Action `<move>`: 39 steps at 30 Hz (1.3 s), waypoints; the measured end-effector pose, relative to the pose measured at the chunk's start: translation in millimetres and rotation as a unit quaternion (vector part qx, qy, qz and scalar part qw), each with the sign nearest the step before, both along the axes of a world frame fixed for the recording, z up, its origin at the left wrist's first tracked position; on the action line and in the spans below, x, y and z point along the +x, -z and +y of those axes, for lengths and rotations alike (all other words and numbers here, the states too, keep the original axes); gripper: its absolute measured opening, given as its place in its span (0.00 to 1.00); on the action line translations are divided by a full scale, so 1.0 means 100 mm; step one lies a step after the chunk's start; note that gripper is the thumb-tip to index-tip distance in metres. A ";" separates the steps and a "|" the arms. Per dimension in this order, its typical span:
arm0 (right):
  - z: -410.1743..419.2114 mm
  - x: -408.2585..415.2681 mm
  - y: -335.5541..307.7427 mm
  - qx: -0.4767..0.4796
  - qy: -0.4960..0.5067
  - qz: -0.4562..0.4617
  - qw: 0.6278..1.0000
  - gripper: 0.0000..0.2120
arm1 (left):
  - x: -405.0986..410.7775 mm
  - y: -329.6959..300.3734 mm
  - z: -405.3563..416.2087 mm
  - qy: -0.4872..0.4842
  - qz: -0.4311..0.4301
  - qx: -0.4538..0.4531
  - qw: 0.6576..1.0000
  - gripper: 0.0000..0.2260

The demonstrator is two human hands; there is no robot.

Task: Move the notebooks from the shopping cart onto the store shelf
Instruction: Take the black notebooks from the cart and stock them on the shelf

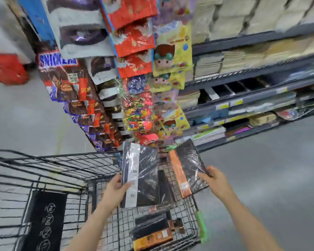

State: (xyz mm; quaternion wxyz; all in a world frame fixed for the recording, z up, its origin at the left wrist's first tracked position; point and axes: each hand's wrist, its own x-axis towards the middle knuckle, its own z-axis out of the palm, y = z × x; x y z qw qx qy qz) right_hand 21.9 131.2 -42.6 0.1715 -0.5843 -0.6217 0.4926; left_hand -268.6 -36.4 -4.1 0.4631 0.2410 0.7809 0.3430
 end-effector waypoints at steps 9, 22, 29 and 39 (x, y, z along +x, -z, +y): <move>0.75 1.94 -0.23 0.012 0.007 0.035 0.999 0.06 | 1.83 -0.35 0.90 -0.063 0.001 0.052 0.997 0.19; 1.85 3.75 -0.34 0.040 0.063 0.015 0.997 0.05 | 3.47 -0.22 2.18 -0.067 -0.020 0.075 0.995 0.07; 2.68 3.93 -0.32 0.036 0.075 0.011 0.996 0.11 | 3.64 -0.13 3.04 -0.068 -0.051 0.077 0.993 0.09; 4.21 3.92 -0.50 0.035 0.057 0.003 0.998 0.09 | 3.73 0.03 4.60 -0.079 -0.097 0.086 0.988 0.06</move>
